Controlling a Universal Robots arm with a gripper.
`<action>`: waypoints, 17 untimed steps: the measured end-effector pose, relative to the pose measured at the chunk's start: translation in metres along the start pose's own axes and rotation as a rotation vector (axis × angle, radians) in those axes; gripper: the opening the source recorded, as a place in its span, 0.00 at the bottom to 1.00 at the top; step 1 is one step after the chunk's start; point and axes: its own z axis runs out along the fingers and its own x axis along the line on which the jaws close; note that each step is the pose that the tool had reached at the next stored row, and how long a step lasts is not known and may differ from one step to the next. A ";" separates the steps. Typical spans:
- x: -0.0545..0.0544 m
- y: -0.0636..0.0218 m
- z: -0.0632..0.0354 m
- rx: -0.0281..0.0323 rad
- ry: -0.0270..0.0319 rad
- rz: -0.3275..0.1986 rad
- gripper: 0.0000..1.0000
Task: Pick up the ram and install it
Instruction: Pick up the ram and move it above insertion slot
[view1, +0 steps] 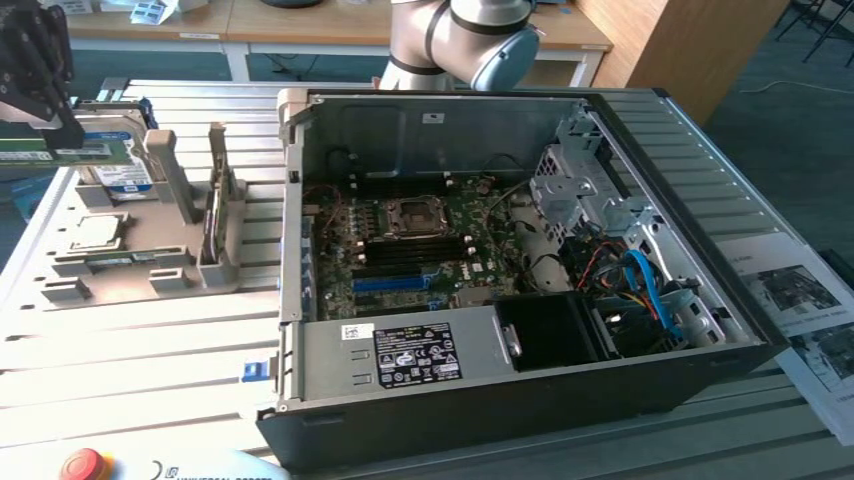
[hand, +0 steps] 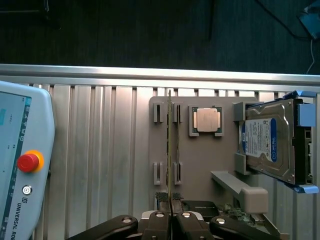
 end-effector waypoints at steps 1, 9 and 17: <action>0.000 -0.0014 -0.0001 0.0000 0.0000 0.000 0.12; 0.000 -0.0155 -0.0008 -0.0011 0.0000 0.000 0.12; 0.001 -0.0312 -0.0014 -0.0033 0.0000 0.000 0.12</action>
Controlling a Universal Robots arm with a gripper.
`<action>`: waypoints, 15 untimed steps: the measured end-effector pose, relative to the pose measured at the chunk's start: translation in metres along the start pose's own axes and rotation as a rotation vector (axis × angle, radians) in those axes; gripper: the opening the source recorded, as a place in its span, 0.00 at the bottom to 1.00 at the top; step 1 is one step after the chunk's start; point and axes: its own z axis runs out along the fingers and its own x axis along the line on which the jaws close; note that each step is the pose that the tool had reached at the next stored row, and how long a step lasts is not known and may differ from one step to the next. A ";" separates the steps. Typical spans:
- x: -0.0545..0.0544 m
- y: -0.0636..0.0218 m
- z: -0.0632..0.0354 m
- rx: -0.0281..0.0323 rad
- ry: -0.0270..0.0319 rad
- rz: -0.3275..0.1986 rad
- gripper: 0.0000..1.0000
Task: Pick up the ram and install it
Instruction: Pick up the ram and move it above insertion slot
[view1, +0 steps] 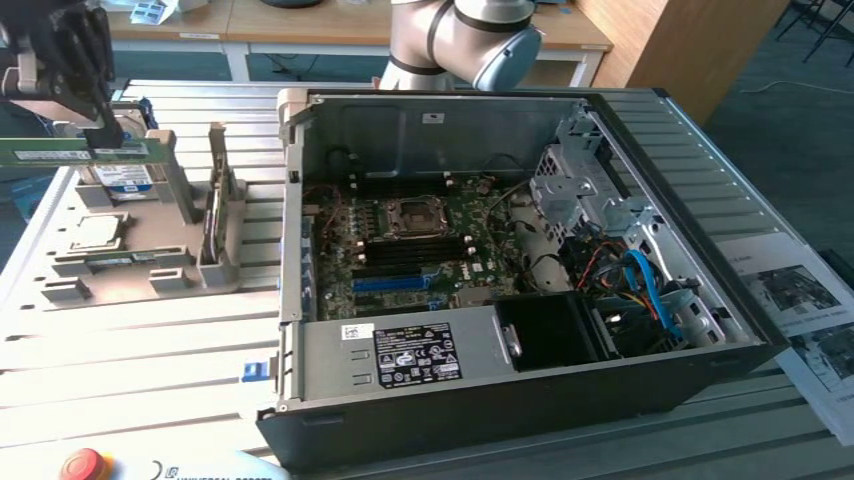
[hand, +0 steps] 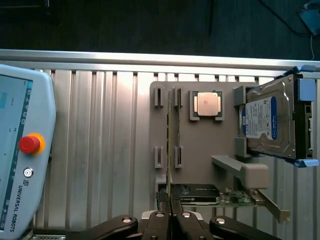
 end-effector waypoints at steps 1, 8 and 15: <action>0.000 -0.0100 -0.0004 -0.0015 -0.0001 0.000 0.12; 0.002 -0.0387 -0.0016 -0.0055 -0.0001 0.000 0.12; 0.003 -0.0554 -0.0022 -0.0074 0.0000 0.000 0.12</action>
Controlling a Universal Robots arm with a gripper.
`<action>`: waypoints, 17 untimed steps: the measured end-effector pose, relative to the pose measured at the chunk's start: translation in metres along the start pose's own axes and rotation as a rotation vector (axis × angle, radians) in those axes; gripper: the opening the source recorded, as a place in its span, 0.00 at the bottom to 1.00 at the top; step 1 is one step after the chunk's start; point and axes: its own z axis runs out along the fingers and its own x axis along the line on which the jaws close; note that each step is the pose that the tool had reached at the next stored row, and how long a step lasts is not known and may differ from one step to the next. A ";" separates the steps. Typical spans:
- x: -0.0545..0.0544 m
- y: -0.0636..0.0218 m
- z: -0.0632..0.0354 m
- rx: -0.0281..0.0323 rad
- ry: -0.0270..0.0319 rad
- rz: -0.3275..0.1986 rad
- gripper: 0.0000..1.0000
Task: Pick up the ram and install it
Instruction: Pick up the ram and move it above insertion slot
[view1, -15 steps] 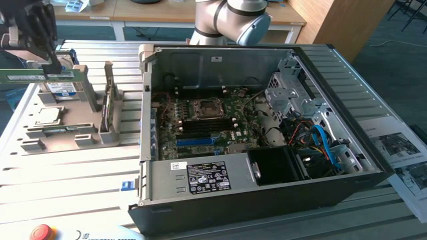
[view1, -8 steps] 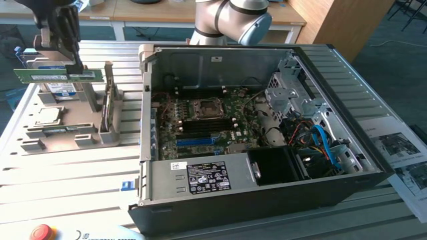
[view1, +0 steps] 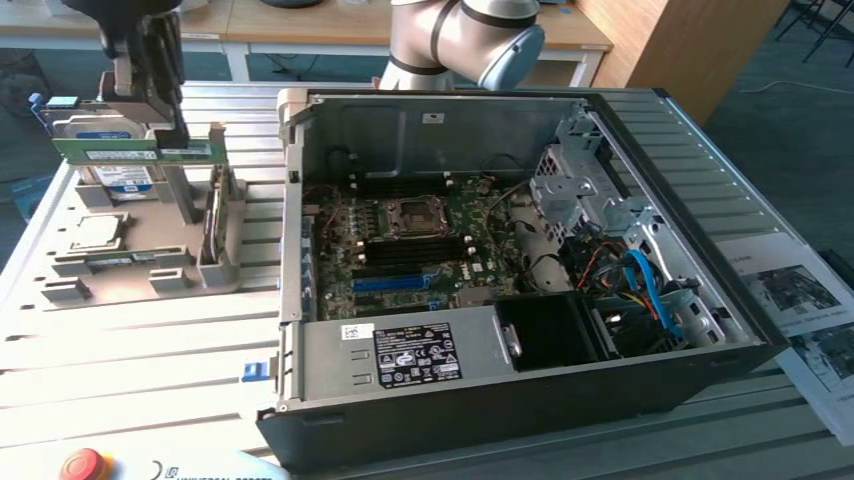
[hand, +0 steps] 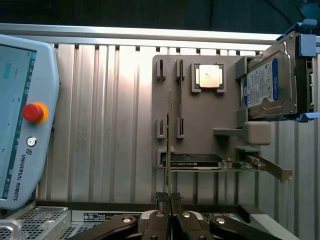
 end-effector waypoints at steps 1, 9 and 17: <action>0.000 -0.0025 -0.0001 -0.0002 0.0000 0.000 0.12; 0.001 -0.0224 -0.0010 -0.0021 0.0000 0.000 0.12; 0.003 -0.0461 -0.0021 -0.0048 0.0000 0.000 0.12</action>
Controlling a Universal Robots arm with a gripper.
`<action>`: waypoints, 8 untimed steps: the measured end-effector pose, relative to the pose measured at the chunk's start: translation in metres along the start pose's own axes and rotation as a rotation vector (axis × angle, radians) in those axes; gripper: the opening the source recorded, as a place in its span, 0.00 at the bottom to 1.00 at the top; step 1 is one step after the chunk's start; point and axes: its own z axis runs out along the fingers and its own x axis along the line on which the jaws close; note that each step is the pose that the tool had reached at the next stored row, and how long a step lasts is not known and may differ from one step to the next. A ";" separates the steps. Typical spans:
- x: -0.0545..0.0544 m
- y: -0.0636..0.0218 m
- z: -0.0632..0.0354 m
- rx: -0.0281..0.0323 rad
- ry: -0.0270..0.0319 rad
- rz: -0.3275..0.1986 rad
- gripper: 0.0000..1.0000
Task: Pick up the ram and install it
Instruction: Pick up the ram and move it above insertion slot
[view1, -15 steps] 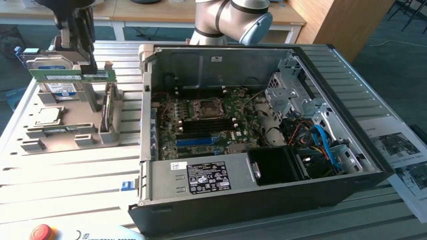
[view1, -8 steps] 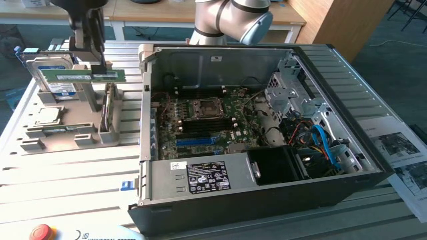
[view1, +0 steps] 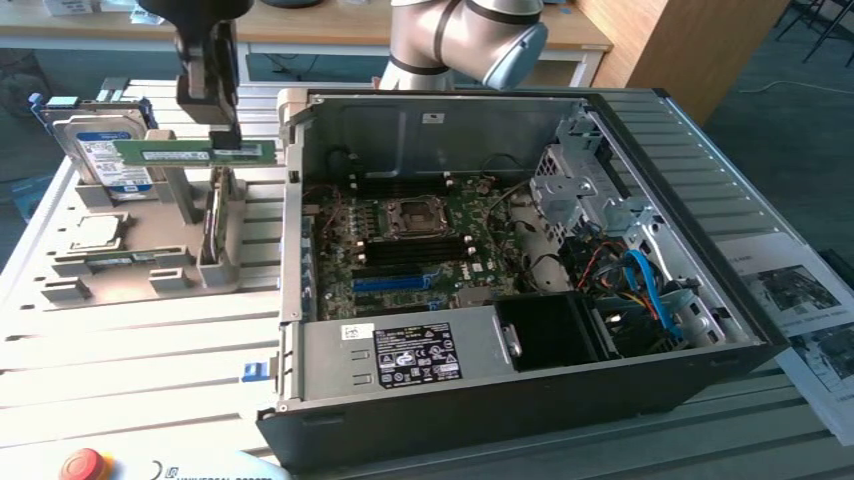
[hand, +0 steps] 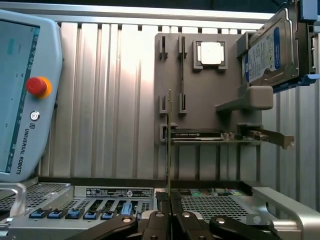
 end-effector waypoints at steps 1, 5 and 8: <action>0.000 -0.0026 -0.0001 -0.0003 0.0000 0.000 0.12; 0.001 -0.0137 -0.0007 -0.0014 -0.0001 0.000 0.12; 0.002 -0.0220 -0.0011 -0.0023 -0.0001 0.000 0.12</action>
